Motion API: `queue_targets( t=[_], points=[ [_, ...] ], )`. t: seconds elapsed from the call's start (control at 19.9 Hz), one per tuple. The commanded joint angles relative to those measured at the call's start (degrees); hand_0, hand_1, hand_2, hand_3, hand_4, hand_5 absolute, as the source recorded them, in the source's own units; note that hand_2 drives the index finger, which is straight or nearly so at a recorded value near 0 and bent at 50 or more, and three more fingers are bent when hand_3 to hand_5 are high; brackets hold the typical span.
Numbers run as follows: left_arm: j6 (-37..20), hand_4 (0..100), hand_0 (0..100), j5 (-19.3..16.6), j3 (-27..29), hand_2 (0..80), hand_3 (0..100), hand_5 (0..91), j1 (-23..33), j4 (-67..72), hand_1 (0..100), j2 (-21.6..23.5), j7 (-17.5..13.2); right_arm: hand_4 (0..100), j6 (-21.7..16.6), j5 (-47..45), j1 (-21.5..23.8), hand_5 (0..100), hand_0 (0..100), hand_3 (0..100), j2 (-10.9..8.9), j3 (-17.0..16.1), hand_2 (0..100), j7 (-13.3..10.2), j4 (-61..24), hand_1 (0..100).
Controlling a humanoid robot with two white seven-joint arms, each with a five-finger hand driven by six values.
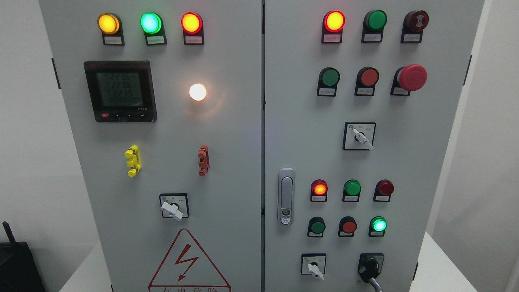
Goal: Trip black knob to open circuit
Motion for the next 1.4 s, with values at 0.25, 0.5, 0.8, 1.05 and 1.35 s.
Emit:
queue_targets(
  t=[0.25, 0.5, 0.8, 1.05, 1.35],
  points=[
    [0.0, 0, 12, 0.0, -0.1, 0.0, 0, 0.0, 0.0, -0.9, 39, 0.0, 0.0, 100, 0.1, 0.0, 0.0, 100, 0, 100, -0.82, -0.9, 4, -0.2, 0.4, 0],
    [0.0, 0, 12, 0.0, 0.0, 0.0, 0, 0.0, 0.0, -0.9, 39, 0.0, 0.0, 100, 0.1, 0.0, 0.0, 100, 0, 100, -0.91, -1.0, 4, -0.2, 0.4, 0],
    [0.0, 0, 12, 0.0, -0.1, 0.0, 0, 0.0, 0.0, -0.9, 39, 0.0, 0.0, 100, 0.1, 0.0, 0.0, 100, 0, 100, -1.09, -1.5, 4, -0.2, 0.7, 0],
    [0.0, 0, 12, 0.0, -0.1, 0.0, 0, 0.0, 0.0, -0.9, 39, 0.0, 0.0, 100, 0.0, 0.0, 0.0, 100, 0, 100, -1.26, -1.7, 4, -0.2, 0.8, 0],
    [0.0, 0, 12, 0.0, -0.1, 0.0, 0, 0.0, 0.0, -0.9, 39, 0.0, 0.0, 100, 0.0, -0.1, 0.0, 100, 0, 100, -1.26, -1.7, 4, -0.2, 0.9, 0]
  ],
)
